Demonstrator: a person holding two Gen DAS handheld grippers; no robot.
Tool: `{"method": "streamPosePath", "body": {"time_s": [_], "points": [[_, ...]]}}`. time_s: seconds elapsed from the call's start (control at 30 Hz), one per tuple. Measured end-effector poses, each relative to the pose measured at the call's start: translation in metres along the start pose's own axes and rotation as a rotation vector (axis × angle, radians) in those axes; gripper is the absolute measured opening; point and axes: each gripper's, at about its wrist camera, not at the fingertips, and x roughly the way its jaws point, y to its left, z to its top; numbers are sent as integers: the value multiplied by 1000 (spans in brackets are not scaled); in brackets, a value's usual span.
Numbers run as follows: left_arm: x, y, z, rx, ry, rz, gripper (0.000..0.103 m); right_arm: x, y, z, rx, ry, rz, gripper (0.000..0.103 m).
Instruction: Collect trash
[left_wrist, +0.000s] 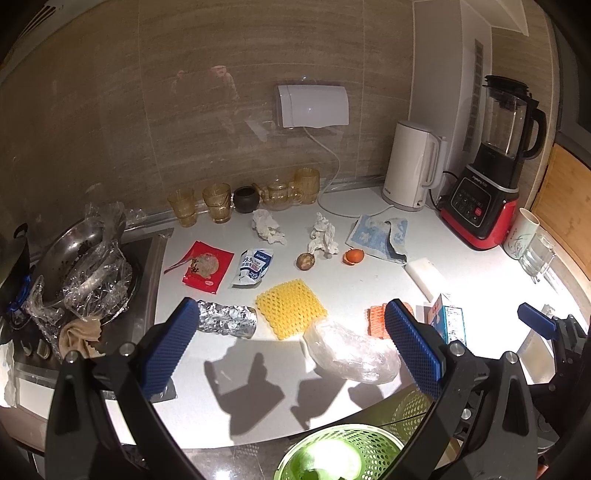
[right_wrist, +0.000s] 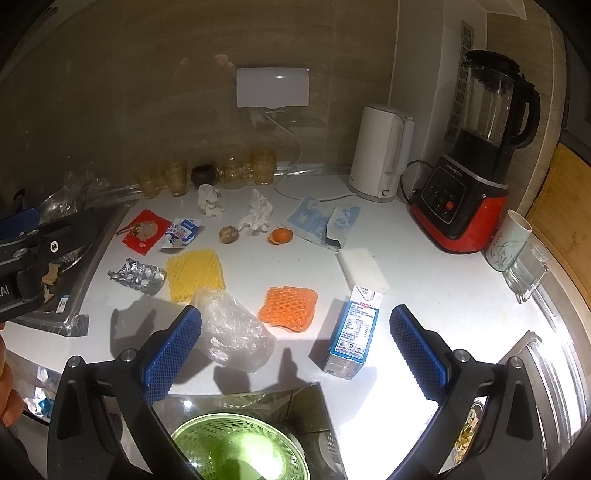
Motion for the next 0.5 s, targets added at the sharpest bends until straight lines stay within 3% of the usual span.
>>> {"method": "streamPosePath", "body": {"time_s": [0.5], "points": [[5,15,-1,-40,16,44,96,12,13,6,-38,11,44,101]]}}
